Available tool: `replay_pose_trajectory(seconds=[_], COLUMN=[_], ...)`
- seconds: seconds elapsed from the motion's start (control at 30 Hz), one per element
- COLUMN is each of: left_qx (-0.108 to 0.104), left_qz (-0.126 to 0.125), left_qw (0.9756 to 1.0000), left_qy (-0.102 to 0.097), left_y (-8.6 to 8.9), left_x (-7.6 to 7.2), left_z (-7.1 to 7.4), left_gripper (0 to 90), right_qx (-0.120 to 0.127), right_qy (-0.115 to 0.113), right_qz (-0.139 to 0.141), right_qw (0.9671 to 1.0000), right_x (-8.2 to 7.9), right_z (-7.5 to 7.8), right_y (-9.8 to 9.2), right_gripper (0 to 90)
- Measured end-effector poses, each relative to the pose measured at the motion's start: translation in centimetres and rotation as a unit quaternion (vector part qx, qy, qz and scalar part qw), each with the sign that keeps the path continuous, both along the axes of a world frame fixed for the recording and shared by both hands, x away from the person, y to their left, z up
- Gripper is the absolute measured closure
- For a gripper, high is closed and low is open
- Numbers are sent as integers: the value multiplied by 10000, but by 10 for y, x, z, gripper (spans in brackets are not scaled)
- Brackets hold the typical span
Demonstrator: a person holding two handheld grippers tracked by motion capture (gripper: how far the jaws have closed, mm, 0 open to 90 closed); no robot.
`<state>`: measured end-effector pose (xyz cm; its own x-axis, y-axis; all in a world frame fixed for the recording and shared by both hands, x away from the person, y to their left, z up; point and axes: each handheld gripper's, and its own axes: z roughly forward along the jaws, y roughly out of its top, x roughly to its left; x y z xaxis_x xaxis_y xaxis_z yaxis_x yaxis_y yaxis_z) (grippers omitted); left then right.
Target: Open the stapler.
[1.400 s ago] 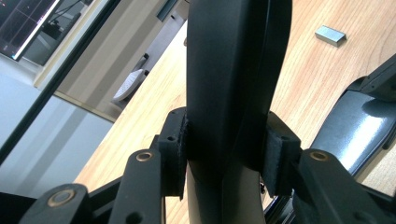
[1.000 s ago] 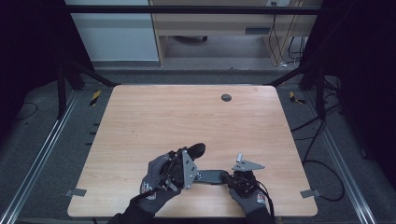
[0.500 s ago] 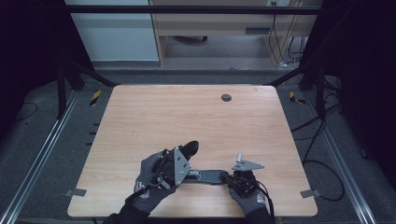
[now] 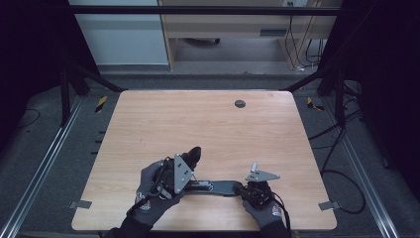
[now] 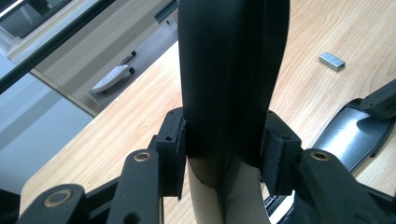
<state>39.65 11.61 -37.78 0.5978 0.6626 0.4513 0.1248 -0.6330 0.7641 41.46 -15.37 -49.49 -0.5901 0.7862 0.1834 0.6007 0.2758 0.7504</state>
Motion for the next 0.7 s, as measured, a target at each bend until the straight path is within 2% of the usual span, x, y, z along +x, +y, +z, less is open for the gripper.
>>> replay_pose_trajectory(seconds=[0.37,0.7], left_qx=[-205,-554], left_qz=[65,193], left_qw=[9997,9981], left_qy=[90,208], left_y=[14,36], left_x=[0,1], left_z=[4,7], left_gripper=[569,562], right_qx=[-9,-58], right_qy=[44,-27], right_qz=[-34,24], right_qw=[10000,10000], right_x=[-1,0], right_z=[1,0], right_y=[2,1], right_gripper=[900,900])
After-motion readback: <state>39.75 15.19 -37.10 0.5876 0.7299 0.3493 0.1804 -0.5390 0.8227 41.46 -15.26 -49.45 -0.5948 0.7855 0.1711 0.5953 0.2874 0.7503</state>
